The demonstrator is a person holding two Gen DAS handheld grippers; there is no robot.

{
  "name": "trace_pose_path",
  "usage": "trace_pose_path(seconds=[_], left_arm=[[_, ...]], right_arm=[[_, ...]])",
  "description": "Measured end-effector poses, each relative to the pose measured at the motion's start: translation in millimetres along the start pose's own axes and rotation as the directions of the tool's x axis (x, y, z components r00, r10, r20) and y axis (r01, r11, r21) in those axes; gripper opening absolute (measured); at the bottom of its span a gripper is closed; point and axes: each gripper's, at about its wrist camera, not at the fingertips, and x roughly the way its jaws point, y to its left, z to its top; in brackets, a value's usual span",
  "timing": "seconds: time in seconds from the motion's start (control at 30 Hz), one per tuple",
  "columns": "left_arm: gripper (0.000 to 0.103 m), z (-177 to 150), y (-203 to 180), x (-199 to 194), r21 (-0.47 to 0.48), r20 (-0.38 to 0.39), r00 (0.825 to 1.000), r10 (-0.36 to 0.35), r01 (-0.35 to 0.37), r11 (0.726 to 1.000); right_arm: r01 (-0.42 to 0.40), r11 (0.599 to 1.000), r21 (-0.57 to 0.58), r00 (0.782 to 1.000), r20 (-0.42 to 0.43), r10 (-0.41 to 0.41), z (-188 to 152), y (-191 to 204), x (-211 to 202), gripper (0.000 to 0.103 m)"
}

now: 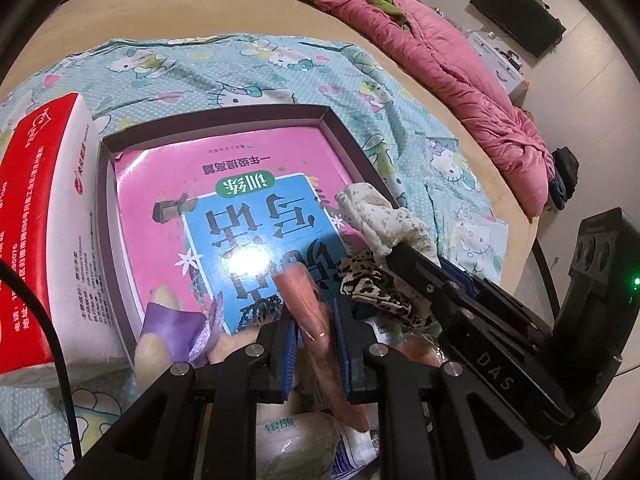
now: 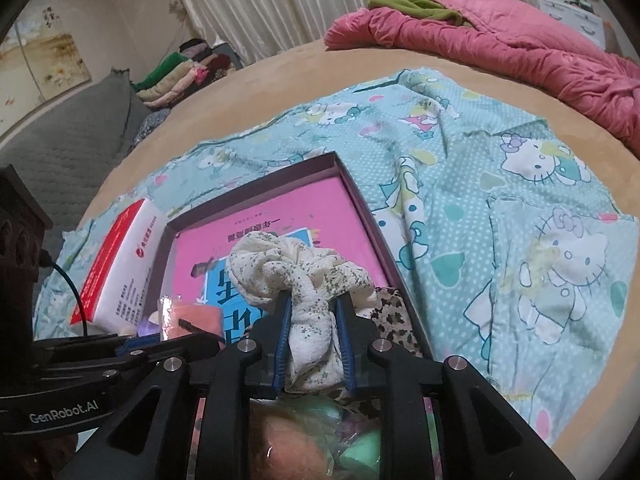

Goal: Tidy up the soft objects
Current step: 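Lower and release the scrunchie with the right tool while the left releases the pink pack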

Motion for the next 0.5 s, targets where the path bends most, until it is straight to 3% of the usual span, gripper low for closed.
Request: trace_pose_path(seconds=[0.17, 0.23, 0.5], left_arm=[[0.018, -0.2, -2.5, 2.2, 0.010, 0.001, 1.000, 0.005, -0.005, 1.000], [0.018, 0.1, -2.2, 3.2, 0.007, -0.002, 1.000, 0.003, -0.003, 1.000], [0.018, 0.7, -3.2, 5.3, 0.001, 0.001, 1.000, 0.016, -0.016, 1.000]], right_arm=[[-0.004, 1.000, 0.015, 1.000, -0.002, 0.004, -1.0, -4.0, -1.3, 0.028], [-0.007, 1.000, 0.019, 1.000, 0.001, 0.007, -0.9, -4.4, -2.9, 0.035], [-0.017, 0.999, 0.031, 1.000, 0.026, 0.016, -1.0, -6.7, -13.2, 0.037]])
